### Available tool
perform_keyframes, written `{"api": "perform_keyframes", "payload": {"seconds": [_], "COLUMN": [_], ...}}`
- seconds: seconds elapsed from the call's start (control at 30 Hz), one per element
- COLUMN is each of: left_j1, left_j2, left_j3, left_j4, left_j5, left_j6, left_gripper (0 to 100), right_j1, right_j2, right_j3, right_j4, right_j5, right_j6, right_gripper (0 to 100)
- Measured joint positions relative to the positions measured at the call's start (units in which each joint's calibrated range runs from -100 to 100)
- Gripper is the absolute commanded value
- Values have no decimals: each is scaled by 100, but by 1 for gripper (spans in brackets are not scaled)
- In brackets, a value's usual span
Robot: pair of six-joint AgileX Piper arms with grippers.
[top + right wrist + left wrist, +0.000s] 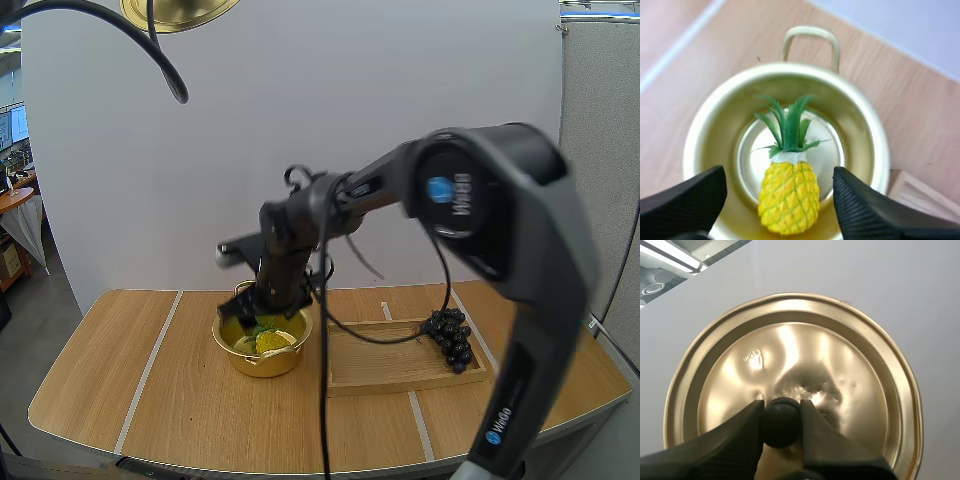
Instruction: Open the pot, put the pineapple inside, and close it
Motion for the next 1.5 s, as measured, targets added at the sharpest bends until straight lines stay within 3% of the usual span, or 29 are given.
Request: {"api": "perform_keyframes", "payload": {"seconds": [0.3, 0.6, 1.03, 1.5], "left_j1": [0, 0, 0, 0], "left_j2": [0, 0, 0, 0], "left_j3": [0, 0, 0, 0], "left_j4": [0, 0, 0, 0], "left_j5": [0, 0, 0, 0], "left_j6": [0, 0, 0, 0], "left_gripper": [0, 0, 0, 0], "right_j1": [0, 9, 9, -34], "right_j2": [-1258, -3410, -5329, -6645], "right_j3": [-16, -16, -16, -16], "right_j4": [38, -44, -92, -92], "right_j5": [860, 2659, 4308, 4608], "right_j6": [0, 0, 0, 0], "right_gripper": [100, 100, 100, 100]}}
